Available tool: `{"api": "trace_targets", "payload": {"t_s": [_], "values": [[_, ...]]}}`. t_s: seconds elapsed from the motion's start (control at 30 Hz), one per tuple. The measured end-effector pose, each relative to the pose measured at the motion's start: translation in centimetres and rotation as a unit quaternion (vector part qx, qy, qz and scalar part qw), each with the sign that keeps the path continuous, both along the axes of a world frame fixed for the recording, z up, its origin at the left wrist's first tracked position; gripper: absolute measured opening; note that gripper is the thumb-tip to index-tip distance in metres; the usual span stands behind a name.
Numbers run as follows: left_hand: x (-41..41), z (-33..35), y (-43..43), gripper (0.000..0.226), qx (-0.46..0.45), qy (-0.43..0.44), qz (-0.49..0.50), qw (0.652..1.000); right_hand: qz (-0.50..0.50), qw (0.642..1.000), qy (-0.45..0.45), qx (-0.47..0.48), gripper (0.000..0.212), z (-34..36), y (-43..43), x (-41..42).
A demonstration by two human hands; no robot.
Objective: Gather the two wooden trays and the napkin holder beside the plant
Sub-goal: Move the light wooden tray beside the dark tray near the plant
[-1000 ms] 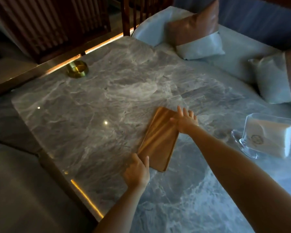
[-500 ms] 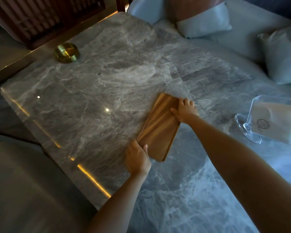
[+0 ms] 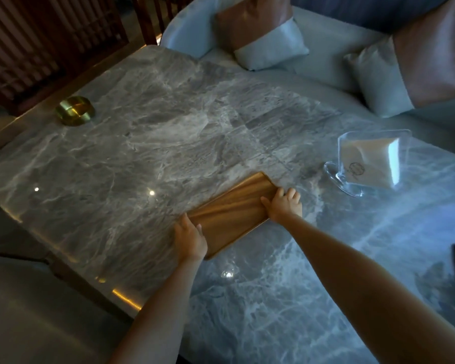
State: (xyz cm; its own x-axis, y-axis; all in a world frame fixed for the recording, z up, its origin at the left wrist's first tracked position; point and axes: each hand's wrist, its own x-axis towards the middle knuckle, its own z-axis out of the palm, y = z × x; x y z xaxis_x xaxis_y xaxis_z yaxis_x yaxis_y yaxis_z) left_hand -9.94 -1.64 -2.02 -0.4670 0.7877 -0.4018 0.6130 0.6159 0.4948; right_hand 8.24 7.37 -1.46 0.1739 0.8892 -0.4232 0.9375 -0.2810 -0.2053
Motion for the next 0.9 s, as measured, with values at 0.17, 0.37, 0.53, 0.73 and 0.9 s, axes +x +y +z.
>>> {"api": "trace_targets", "payload": {"t_s": [0.17, 0.37, 0.53, 0.73, 0.9], "values": [[0.1, 1.6, 0.4, 0.053, 0.013, 0.000, -0.034, 0.999, -0.078, 0.995, 0.057, 0.007, 0.061, 0.9, -2.8, 1.5], [1.7, 2.7, 2.9, 0.053, 0.029, 0.000, -0.080, 0.996, -0.175, 0.976, 0.129, 0.026, 0.060, 2.6, -5.4, 4.6], [5.6, 4.1, 4.7, 0.051, 0.061, 0.003, -0.147, 0.987, -0.240, 0.956, 0.158, 0.051, 0.052, 3.5, -8.2, 8.8], [12.8, 5.7, 6.3, 0.048, 0.092, 0.033, -0.245, 0.965, -0.348, 0.915, 0.190, 0.074, 0.039, 4.2, -12.6, 14.3], [19.5, 5.9, 6.4, 0.048, 0.088, 0.028, -0.338, 0.936, -0.436, 0.873, 0.199, 0.089, 0.024, 4.0, -17.2, 18.2]]}}
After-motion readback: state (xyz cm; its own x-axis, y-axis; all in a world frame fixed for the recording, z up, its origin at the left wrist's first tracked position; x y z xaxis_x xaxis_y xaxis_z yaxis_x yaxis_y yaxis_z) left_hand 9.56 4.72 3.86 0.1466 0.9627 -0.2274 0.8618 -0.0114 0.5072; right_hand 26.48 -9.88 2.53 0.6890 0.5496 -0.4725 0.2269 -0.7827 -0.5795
